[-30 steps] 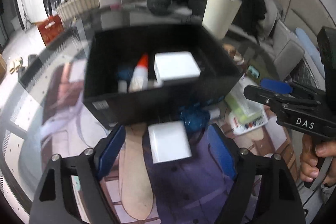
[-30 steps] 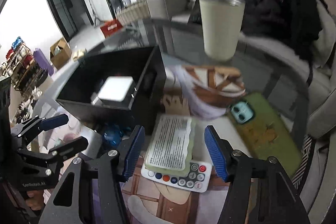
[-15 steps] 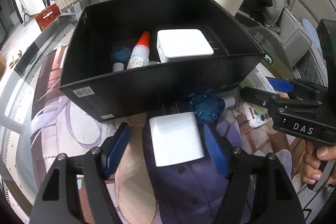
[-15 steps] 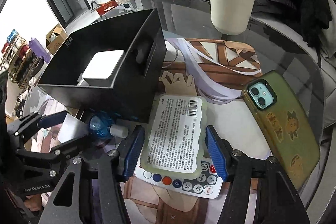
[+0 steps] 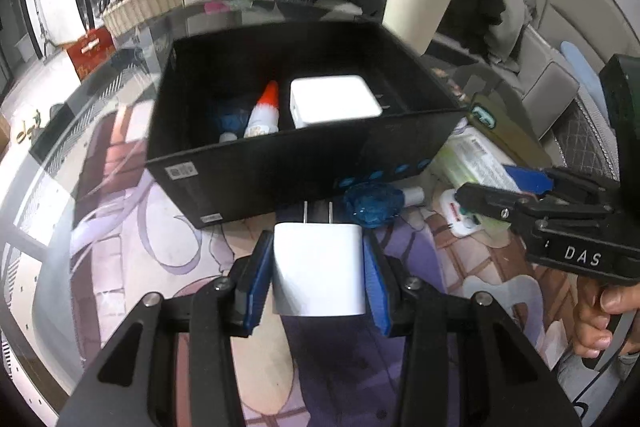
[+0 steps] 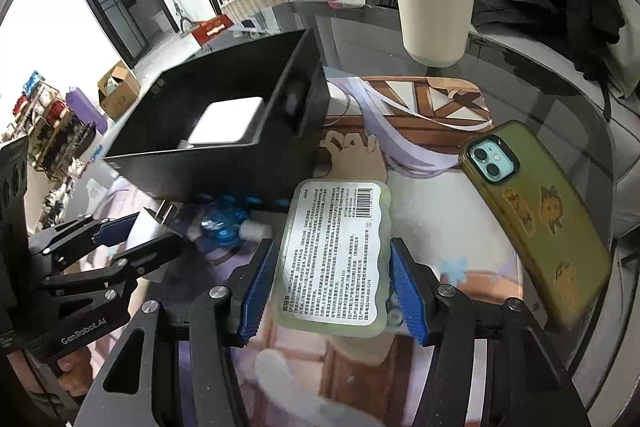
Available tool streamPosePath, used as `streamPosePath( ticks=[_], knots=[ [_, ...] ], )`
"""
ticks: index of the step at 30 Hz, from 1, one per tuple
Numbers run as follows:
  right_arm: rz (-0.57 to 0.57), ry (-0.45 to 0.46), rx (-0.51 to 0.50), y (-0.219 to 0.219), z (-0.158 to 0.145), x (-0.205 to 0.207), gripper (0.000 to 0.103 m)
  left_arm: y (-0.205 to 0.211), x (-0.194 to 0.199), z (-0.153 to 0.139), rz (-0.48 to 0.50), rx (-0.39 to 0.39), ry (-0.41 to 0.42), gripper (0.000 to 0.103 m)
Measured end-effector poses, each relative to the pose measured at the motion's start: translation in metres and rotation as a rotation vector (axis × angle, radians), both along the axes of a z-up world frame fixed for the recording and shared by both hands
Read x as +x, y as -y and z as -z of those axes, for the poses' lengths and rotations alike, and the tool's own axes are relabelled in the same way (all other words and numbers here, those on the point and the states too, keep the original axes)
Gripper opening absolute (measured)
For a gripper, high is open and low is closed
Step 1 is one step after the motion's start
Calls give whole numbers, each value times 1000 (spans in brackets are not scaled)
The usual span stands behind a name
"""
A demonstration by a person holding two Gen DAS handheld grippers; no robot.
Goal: Organize rigid objects
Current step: 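Grasp the white charger with the left gripper while the right grasps the green-lidded container, then lift the white charger and green-lidded container over the black box with both tools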
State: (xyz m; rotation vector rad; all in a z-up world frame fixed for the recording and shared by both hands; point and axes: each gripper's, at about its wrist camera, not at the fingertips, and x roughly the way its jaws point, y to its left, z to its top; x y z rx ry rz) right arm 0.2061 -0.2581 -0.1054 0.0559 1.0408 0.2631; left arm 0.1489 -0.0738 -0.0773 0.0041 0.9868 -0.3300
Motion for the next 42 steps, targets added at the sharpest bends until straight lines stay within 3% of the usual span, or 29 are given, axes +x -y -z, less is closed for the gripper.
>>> streamPosePath(
  ticks=[10, 24, 30, 42],
  knots=[
    [-9, 99, 31, -16, -27, -42, 56, -15, -33, -41, -5, -14, 198, 41],
    [-94, 504, -59, -51, -89, -109, 56, -34, -69, -81, -53, -24, 455, 41],
    [-128, 633, -64, -64, -102, -134, 56, -49, -80, -92, -99, -49, 527, 41],
    [-119, 683, -33, -69, -117, -136, 56, -65, -84, -105, -141, -86, 587, 41]
  ],
)
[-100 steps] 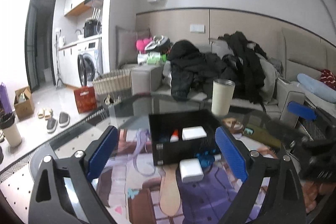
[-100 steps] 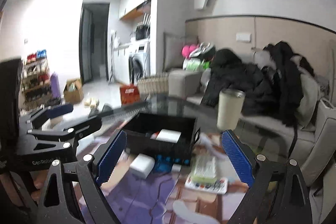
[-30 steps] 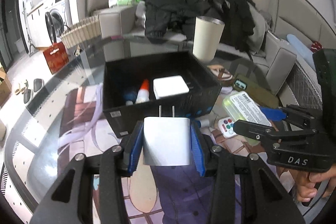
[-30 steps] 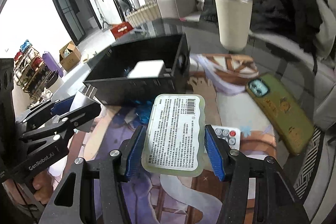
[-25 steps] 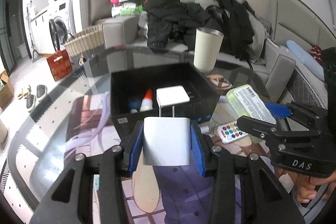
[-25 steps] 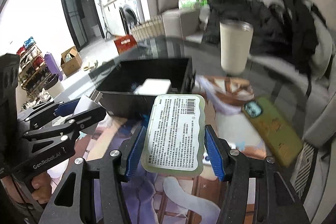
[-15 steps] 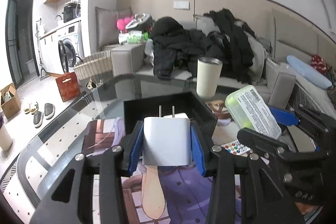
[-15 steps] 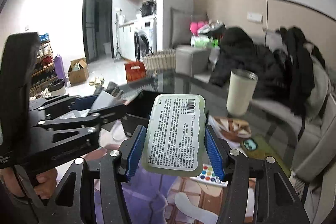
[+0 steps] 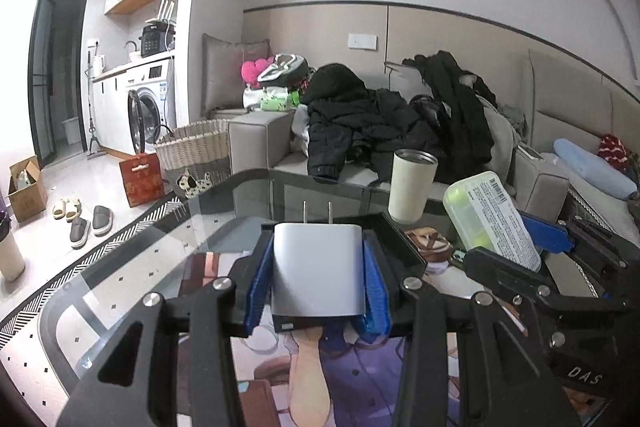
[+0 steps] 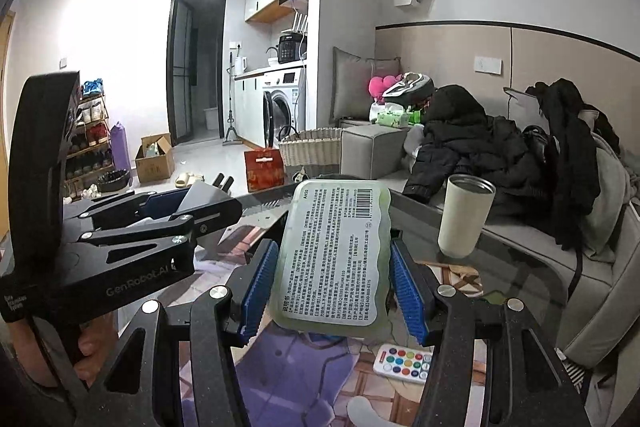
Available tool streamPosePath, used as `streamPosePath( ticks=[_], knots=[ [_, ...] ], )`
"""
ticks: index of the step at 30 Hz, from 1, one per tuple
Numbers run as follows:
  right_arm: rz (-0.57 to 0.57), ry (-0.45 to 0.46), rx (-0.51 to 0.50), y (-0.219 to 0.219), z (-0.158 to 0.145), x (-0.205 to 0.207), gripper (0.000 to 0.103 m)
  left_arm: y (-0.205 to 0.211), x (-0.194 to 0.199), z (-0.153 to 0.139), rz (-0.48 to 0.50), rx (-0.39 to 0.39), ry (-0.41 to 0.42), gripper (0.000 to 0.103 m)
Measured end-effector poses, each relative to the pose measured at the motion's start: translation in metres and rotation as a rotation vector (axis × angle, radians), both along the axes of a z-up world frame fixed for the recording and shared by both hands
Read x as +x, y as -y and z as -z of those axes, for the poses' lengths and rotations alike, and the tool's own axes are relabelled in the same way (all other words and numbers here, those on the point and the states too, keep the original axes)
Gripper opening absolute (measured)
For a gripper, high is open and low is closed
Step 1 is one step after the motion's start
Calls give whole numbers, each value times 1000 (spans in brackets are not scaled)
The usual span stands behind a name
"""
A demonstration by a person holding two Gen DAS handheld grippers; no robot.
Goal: Organize rigid objects
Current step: 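Lift the white charger and green-lidded container over the black box with both tools, then lower both held items into the black box and open both grippers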
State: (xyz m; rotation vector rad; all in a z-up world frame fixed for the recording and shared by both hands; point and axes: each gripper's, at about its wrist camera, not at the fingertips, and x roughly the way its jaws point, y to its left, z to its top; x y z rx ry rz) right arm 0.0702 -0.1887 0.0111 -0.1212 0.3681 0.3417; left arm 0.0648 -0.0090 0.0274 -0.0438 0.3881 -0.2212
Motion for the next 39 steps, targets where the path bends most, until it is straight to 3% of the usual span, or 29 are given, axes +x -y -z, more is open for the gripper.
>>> streamPosePath(
  ticks=[12, 17, 25, 34, 39],
  knots=[
    [-16, 39, -14, -19, -15, 22, 56, -4, 28, -16, -10, -24, 43, 41],
    [-16, 10, -20, -25, -13, 40, 56, -2, 50, -11, -17, -31, 6, 41],
    [2, -91, -10, -23, -5, 96, 56, -7, 95, -1, -47, -13, -66, 41],
    [39, -244, 10, -15, 24, 161, 56, -3, 135, 18, -42, -5, -152, 41],
    [43, -323, 21, -11, 39, 181, 56, -1, 156, 34, -29, -5, -252, 41]
  ],
)
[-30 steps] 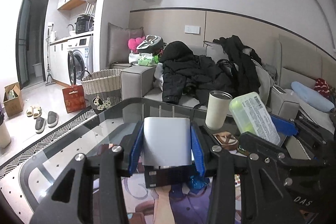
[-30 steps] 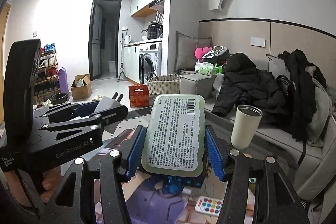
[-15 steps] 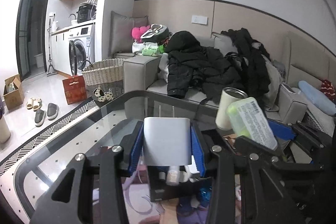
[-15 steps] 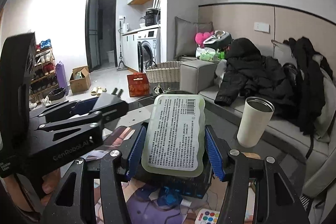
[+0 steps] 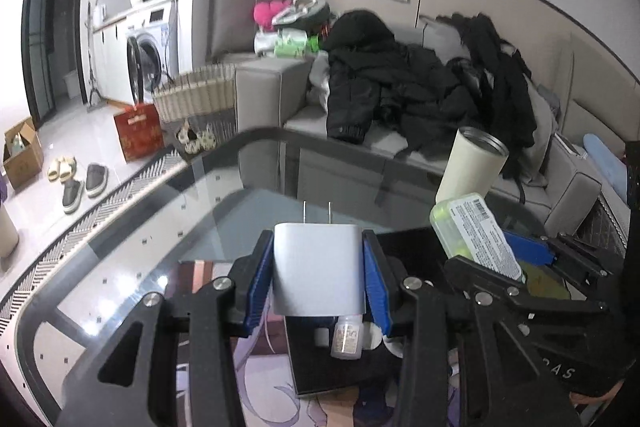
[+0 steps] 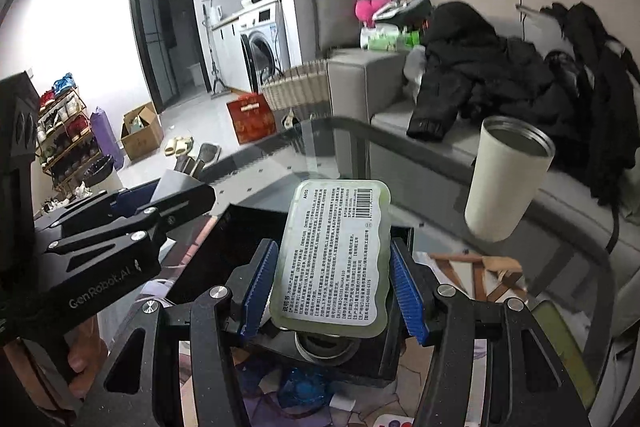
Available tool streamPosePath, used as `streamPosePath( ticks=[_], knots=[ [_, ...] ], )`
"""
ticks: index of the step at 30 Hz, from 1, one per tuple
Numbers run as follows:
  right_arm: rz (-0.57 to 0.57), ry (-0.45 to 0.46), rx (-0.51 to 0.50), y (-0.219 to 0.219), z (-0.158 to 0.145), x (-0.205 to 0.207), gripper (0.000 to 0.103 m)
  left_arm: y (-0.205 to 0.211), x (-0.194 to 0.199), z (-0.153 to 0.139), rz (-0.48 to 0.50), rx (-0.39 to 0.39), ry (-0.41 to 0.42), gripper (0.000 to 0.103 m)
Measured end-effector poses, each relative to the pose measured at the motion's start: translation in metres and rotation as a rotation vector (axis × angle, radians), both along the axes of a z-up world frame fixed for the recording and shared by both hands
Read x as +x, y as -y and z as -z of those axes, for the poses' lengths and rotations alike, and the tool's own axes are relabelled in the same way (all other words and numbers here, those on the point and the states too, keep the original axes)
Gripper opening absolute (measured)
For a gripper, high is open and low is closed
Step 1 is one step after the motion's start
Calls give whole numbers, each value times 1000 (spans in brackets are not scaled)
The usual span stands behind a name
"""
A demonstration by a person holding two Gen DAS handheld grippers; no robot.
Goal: Organize rigid objects
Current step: 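Lower both held items into the black box and open both grippers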
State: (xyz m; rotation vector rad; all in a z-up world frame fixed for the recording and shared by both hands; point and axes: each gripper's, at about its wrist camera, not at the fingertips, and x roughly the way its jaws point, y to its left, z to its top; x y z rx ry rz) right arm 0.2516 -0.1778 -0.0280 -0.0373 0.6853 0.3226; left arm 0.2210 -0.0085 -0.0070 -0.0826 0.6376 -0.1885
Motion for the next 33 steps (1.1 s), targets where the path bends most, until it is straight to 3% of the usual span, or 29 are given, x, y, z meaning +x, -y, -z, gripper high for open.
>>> streamPosePath(
  ticks=[12, 23, 33],
  knots=[
    [-13, -133, 2, 3, 26, 23, 56, 7, 17, 25, 38, -21, -154, 41],
    [-31, -200, -13, -4, 37, 29, 56, 12, 18, 33, 57, 6, -192, 41],
    [-39, -201, -35, -8, 38, 27, 56, 12, 17, 35, 66, 14, -201, 41]
  ],
)
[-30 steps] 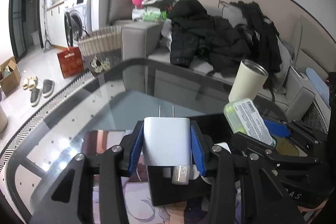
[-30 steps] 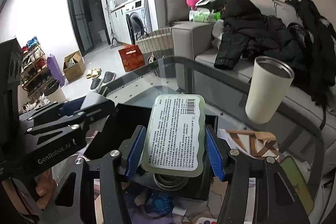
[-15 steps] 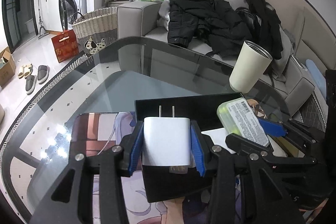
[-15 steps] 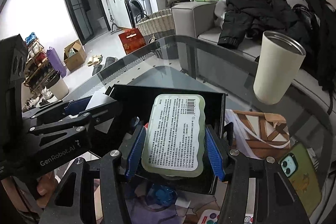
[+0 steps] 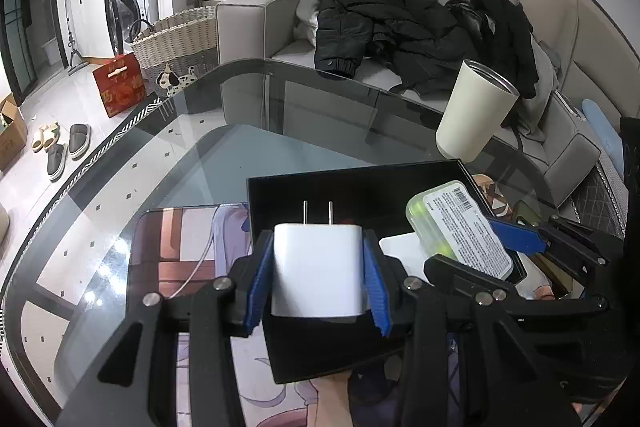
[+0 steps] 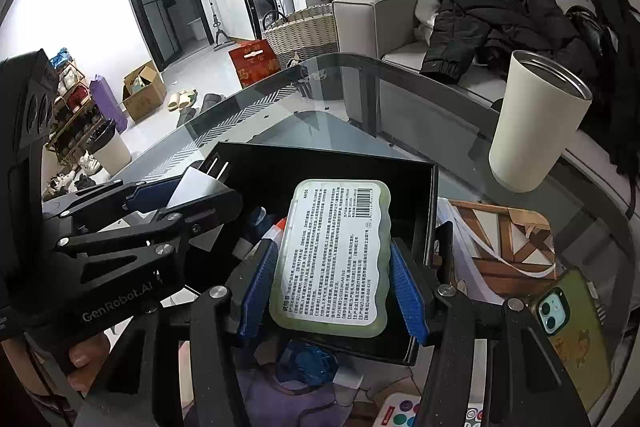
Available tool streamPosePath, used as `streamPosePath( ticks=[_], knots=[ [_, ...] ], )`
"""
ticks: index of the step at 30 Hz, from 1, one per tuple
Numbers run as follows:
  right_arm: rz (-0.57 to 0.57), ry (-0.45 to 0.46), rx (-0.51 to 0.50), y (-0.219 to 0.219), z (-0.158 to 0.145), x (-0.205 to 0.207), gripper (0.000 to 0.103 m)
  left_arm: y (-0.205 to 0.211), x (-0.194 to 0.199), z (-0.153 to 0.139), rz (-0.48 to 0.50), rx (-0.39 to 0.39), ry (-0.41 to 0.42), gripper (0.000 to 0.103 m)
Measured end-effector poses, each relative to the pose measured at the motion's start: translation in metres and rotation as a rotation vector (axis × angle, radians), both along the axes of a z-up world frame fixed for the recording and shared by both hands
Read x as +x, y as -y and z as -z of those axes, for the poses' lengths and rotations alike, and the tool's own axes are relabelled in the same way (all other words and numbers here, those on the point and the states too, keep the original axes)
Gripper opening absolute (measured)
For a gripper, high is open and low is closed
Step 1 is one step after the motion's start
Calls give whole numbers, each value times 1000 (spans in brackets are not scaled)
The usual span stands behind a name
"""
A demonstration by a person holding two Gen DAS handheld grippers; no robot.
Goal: Organize rigid objects
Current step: 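Lower both held items into the black box and open both grippers, then withdraw both tools from the box back over the table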
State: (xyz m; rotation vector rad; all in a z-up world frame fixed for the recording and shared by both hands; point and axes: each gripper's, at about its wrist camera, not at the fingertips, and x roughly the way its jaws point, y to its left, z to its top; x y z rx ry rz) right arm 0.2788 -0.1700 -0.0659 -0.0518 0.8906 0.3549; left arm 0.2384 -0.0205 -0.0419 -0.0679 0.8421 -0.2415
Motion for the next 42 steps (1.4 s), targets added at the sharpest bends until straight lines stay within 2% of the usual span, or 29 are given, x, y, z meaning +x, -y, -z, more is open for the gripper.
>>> streamPosePath(
  ticks=[17, 24, 34, 38, 42],
  knots=[
    [-10, -18, -1, -3, 4, -3, 55, 1, 0, 0, -3, -4, 3, 40],
    [-5, 6, 3, 1, -2, -11, 55, -3, -9, -11, -9, -12, 49, 40],
    [12, 62, 27, 35, -37, -41, 55, 6, -43, -28, 58, -35, 97, 41],
    [10, 69, 15, 50, -44, -54, 55, 16, -56, -26, 97, -37, 84, 41],
    [15, 38, -6, 66, -39, -61, 55, 31, -63, -16, 140, -16, 42, 41]
  ],
)
